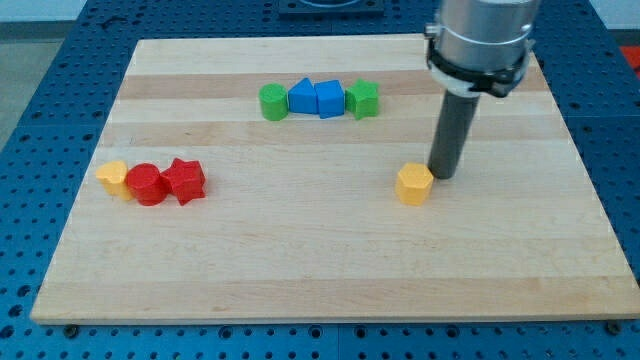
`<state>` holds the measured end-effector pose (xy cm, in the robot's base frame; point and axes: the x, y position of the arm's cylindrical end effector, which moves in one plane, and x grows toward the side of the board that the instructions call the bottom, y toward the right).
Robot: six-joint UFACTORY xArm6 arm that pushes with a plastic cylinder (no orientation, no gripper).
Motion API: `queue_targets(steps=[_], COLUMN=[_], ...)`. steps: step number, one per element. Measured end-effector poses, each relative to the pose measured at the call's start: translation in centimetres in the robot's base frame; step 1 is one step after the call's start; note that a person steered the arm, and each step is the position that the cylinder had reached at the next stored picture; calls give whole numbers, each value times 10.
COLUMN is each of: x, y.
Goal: Move the yellow hexagon slightly left and a bit down
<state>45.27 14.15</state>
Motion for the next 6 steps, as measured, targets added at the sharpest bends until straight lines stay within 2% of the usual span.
queue_targets(steps=[2, 6], x=[18, 18], y=[8, -100])
